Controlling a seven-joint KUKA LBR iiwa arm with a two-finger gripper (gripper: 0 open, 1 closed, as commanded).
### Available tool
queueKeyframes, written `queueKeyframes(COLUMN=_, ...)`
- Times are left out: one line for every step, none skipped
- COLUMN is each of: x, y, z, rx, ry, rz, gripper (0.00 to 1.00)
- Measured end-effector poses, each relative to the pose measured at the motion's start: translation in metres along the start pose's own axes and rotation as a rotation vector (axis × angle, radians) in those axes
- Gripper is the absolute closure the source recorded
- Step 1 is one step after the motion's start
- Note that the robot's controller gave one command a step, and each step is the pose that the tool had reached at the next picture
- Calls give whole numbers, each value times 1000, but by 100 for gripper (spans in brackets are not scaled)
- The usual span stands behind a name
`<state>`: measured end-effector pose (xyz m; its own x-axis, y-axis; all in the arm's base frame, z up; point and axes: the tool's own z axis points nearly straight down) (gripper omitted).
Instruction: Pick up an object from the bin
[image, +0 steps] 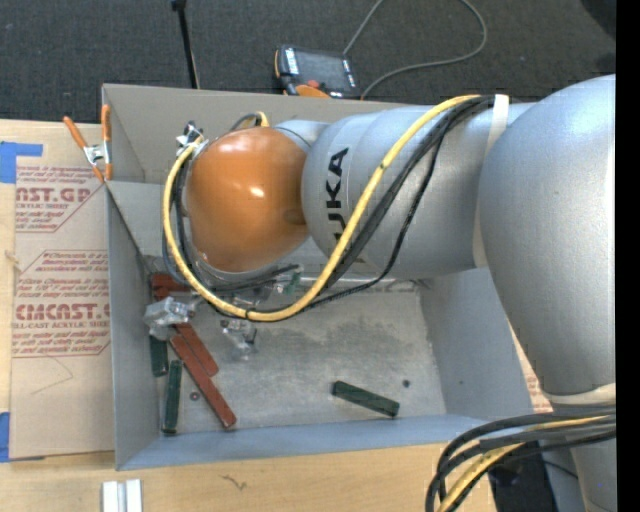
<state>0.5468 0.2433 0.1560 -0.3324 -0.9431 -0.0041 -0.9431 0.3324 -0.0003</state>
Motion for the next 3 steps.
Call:
queueKeyframes(x=7, y=19, z=76, rx=-5, ry=2, rz=-513, gripper=0)
queueKeyframes(x=6, y=19, z=75, rx=-5, ry=2, rz=-513, gripper=100)
queueKeyframes(x=6, y=19, z=75, rx=-5, ry=2, rz=-512, gripper=100)
